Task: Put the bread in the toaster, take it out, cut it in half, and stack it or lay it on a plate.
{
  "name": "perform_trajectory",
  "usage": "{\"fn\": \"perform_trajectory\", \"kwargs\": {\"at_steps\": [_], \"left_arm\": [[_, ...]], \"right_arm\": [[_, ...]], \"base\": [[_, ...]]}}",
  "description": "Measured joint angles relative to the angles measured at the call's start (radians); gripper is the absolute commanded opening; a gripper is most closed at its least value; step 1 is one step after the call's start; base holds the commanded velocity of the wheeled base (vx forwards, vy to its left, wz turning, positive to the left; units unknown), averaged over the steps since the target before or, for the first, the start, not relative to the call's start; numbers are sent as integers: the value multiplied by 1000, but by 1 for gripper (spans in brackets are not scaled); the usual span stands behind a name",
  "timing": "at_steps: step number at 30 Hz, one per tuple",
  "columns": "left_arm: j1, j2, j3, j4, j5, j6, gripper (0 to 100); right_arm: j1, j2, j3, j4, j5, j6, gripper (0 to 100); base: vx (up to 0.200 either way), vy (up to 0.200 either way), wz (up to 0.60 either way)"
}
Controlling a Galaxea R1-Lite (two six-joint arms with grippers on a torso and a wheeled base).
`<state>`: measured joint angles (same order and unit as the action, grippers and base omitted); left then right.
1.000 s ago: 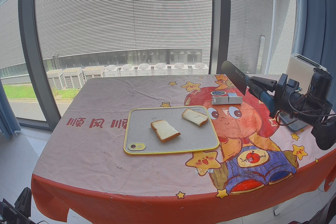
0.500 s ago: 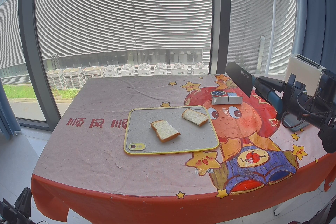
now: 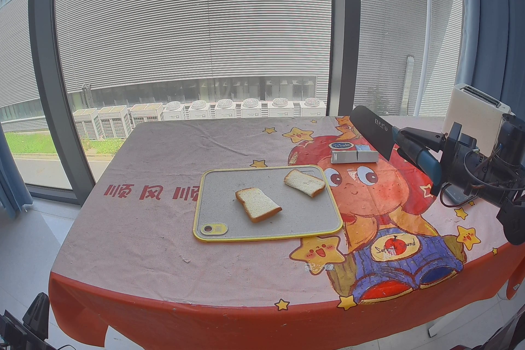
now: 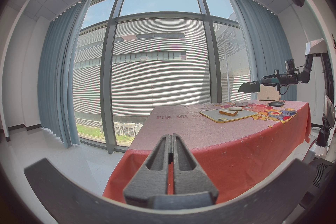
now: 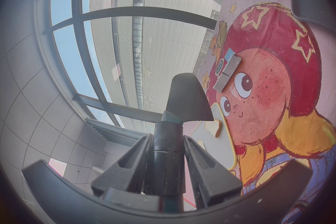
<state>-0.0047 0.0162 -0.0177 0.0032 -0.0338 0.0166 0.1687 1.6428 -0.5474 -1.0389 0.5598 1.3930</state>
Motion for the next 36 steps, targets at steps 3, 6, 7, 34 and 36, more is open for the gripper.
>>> {"fn": "perform_trajectory", "kwargs": {"at_steps": [3, 6, 7, 34, 36], "left_arm": [[0, 0, 0, 0, 0, 0, 0], [0, 0, 0, 0, 0, 0, 0], [0, 0, 0, 0, 0, 0, 0], [0, 0, 0, 0, 0, 0, 0], [0, 0, 0, 0, 0, 0, 0]], "right_arm": [[-1, 1, -1, 0, 0, -3, 0], [-1, 3, -1, 0, -2, -3, 0], [-1, 4, -3, 0, -3, -2, 0], [1, 130, 21, -166, -70, -1, 0], [6, 142, 24, -167, -70, 1, 0]], "base": [[0, 0, 0], [0, 0, 0], [0, 0, 0], [0, 0, 0], [0, 0, 0]]}}
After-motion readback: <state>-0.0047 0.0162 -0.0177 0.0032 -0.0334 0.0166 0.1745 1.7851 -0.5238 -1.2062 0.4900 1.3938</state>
